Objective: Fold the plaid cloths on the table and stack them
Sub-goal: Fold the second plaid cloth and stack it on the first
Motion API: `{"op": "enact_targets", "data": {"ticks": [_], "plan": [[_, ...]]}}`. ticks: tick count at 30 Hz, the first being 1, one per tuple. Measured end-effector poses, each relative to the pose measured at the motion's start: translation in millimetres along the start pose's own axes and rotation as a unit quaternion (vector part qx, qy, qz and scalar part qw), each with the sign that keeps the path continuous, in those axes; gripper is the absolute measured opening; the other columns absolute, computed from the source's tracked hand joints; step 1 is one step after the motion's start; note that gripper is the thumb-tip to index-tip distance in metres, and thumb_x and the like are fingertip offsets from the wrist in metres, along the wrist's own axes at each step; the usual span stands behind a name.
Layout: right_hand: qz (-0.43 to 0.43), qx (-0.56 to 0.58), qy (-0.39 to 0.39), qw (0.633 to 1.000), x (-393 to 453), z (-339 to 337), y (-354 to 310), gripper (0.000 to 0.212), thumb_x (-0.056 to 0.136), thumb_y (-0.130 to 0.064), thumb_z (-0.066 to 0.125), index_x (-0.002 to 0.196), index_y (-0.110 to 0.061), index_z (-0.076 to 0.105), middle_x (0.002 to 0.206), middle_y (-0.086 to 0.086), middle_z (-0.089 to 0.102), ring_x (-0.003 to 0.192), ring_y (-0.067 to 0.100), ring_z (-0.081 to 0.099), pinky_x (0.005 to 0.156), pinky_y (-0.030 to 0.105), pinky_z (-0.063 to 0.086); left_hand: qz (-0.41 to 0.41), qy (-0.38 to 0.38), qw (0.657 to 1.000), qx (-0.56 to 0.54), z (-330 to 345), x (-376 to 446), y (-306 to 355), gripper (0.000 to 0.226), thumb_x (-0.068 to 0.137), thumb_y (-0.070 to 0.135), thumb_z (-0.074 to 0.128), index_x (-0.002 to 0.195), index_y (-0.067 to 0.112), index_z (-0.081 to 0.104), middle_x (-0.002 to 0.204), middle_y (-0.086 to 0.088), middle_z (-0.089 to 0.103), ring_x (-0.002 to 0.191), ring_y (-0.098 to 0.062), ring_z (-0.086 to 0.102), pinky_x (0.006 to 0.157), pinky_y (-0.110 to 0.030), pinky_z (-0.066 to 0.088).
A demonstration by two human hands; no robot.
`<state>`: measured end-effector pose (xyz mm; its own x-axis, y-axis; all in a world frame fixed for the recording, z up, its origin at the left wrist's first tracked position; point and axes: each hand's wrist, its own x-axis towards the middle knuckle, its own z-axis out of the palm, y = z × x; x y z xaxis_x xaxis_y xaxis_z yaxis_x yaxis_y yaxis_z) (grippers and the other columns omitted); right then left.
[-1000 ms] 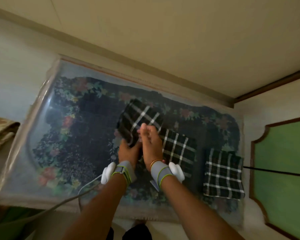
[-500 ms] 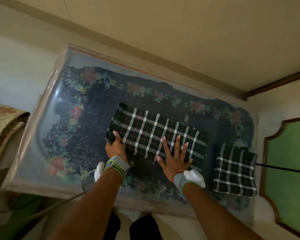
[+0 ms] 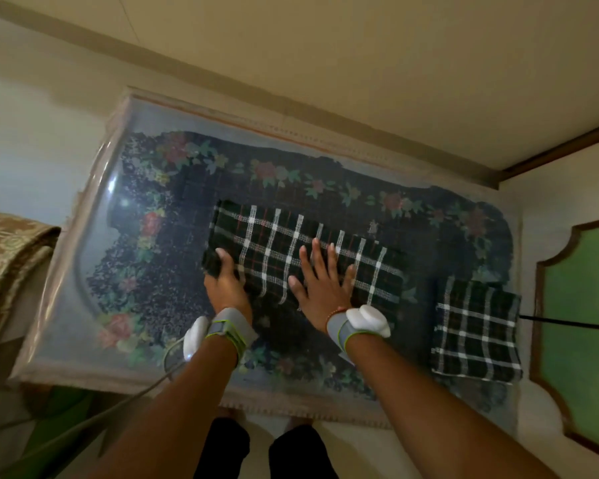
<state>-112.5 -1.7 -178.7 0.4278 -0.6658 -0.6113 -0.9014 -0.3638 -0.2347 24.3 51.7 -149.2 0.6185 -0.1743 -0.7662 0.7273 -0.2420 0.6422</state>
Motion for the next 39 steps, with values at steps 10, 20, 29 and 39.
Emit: {"op": "enact_targets", "data": {"ticks": [10,20,29,39], "plan": [[0.207,0.789,0.079,0.573,2,-56,14,0.078,0.082,-0.075,0.042,0.12,-0.012,0.067,0.121,0.013,0.069,0.111,0.028,0.065,0.1,0.042,0.049,0.37,-0.309,0.749,0.454,49,-67,-34,0.07,0.082,0.011,0.044,0.149,0.023,0.028,0.159,-0.003,0.023,0.149,-0.021,0.013,0.121,-0.033,0.001],[0.192,0.538,0.186,0.8,-22,-47,79,0.045,0.096,-0.008,0.053,0.14,-0.013,0.048,0.135,0.014,0.059,0.124,0.029,0.056,0.108,0.045,0.043,0.446,-0.338,0.528,0.639,58,-84,-87,0.097,0.071,0.068,0.03,0.151,0.014,0.021,0.161,-0.002,0.015,0.15,-0.023,0.005,0.119,-0.047,-0.009],[0.234,0.401,0.176,0.868,-29,-44,101,0.049,0.103,-0.013,0.041,0.15,-0.016,0.031,0.157,0.009,0.031,0.144,0.027,0.029,0.115,0.037,0.028,0.493,-0.267,0.398,0.726,69,-44,-94,0.069,0.092,0.049,0.021,0.144,0.008,0.038,0.154,-0.009,0.035,0.144,-0.03,0.027,0.116,-0.042,0.005],[0.333,0.228,0.143,0.904,-10,-33,102,0.052,0.094,-0.033,0.057,0.134,-0.008,0.036,0.142,0.014,0.041,0.132,0.035,0.035,0.104,0.05,0.035,0.509,-0.227,0.379,0.739,65,-26,-108,0.072,0.089,0.055,0.027,0.141,0.007,0.041,0.151,-0.01,0.04,0.142,-0.03,0.031,0.113,-0.045,0.018]]}}
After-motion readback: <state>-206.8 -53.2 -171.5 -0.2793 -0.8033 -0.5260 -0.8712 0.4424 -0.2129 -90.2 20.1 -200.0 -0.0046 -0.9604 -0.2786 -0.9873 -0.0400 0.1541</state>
